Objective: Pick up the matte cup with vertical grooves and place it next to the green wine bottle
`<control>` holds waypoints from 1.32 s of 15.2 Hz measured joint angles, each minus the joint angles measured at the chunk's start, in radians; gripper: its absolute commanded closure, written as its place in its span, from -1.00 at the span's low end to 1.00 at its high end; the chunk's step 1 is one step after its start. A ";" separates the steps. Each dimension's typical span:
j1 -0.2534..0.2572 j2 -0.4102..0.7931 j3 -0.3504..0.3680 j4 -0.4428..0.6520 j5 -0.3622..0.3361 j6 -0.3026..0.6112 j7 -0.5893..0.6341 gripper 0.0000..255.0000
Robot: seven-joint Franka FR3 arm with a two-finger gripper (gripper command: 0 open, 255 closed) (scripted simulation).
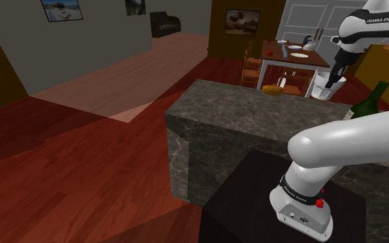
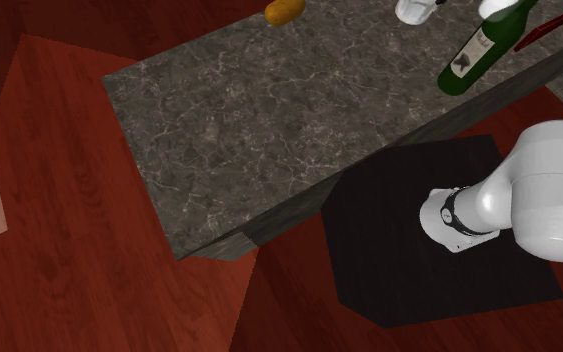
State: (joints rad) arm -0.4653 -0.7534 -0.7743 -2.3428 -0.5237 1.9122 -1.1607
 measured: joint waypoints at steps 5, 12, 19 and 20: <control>-0.006 0.003 -0.028 -0.057 -0.022 0.062 0.007 1.00; -0.008 0.021 -0.076 -0.131 -0.055 0.156 0.016 1.00; -0.004 0.054 -0.133 -0.194 -0.088 0.257 0.024 1.00; -0.003 0.060 -0.144 -0.202 -0.094 0.272 0.023 1.00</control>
State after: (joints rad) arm -0.4681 -0.6930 -0.9182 -2.5451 -0.6172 2.1846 -1.1375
